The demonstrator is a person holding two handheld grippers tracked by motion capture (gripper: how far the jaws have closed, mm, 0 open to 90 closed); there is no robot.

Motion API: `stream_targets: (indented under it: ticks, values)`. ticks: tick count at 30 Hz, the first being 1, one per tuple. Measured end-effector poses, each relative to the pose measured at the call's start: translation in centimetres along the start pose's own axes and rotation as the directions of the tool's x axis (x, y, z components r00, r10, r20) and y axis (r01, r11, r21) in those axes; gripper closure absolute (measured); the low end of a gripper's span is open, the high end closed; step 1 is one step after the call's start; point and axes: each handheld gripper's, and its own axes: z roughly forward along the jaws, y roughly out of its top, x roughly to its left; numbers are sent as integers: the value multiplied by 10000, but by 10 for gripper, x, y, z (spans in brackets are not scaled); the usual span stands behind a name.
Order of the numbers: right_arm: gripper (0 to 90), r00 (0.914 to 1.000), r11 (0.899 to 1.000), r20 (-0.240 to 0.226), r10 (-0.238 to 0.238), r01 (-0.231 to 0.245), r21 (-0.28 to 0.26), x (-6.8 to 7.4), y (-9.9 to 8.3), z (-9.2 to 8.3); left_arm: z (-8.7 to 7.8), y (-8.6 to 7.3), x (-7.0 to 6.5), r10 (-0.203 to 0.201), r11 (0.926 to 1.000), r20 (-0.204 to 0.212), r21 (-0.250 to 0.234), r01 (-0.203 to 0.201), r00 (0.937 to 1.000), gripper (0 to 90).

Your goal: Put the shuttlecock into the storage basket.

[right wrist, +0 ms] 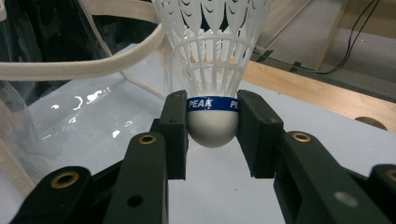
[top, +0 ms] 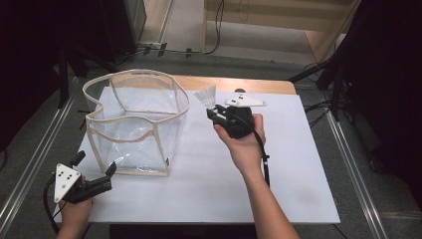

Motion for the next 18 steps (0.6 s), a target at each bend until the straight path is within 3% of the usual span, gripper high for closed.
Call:
stream_targets:
  ticks: [18]
  values:
    - [634, 9996, 9990, -43, -282, 280, -351, 6, 12, 2, 0, 0, 0, -23, 10000, 18, 7, 23, 10000, 0]
